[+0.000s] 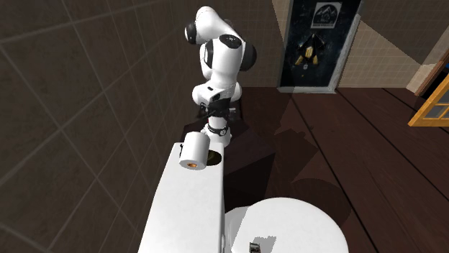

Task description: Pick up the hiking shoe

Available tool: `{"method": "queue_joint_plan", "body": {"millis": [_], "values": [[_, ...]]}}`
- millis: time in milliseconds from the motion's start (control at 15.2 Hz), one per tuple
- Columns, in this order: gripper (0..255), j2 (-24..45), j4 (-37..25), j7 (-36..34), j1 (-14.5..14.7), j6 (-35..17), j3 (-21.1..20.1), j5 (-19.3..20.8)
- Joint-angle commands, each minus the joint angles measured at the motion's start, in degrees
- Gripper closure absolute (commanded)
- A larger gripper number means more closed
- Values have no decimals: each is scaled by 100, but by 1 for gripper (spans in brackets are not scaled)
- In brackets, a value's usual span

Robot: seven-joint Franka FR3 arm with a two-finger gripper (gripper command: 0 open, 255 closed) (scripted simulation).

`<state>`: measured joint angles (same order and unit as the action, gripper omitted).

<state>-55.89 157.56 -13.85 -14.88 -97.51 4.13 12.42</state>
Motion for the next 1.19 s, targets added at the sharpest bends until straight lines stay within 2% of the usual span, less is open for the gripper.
{"method": "queue_joint_plan", "body": {"millis": [0,330,858,990,1056,1122], "values": [[0,-105,298,-144,-254,-154,104,183],[0,-462,988,-432,-974,-411,398,695],[0,-282,1519,-570,-1088,-1105,529,891],[0,-283,1519,-570,-1088,-1105,528,890],[255,-264,1520,-575,-1087,-1123,530,893],[255,-267,1522,-570,-1092,-1124,534,898]]}}
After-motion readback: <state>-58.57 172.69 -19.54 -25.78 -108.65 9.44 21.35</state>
